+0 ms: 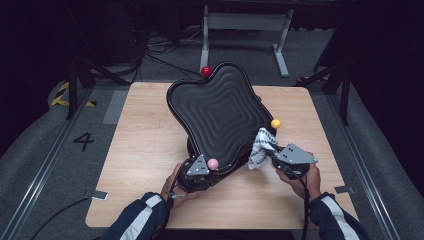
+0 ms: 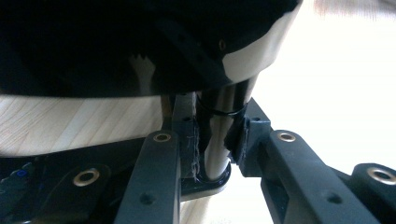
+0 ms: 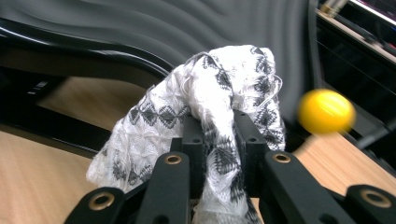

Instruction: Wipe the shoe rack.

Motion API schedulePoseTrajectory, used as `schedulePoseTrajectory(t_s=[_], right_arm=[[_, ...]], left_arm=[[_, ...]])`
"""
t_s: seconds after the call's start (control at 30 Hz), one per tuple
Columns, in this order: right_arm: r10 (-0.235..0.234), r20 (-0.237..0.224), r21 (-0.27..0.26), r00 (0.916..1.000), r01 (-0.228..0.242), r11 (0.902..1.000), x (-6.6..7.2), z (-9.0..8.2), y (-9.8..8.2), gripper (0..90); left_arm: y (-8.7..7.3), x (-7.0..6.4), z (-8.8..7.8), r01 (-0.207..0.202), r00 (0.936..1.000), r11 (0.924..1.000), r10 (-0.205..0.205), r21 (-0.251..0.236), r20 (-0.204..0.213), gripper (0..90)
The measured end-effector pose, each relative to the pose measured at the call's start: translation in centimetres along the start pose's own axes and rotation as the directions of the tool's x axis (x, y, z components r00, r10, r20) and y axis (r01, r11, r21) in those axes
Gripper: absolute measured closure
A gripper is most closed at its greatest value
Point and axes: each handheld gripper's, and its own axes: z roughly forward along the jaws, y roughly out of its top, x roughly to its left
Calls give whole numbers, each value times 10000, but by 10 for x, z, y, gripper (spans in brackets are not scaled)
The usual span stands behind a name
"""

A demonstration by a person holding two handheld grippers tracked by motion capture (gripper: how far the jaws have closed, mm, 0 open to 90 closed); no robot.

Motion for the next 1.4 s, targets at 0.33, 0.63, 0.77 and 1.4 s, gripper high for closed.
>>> schedulePoseTrajectory(t_s=[0.33,0.63,0.77,1.4], right_arm=[[996,629,464,9930,-1026,9936,-29,-2,-22,781],[426,350,351,9985,-438,9984,-13,2,-15,781],[79,45,194,10000,-80,9998,-2,5,-8,781],[-1850,-2816,-1106,9415,1596,9810,72,-3,41,779]], left_arm=[[0,0,0,0,10000,10000,0,22,40,739],[1,0,0,-63,9999,9999,62,129,109,739],[1,0,1,-108,9998,9999,108,57,138,739],[1,-1,1,-112,9999,9999,111,104,81,739]])
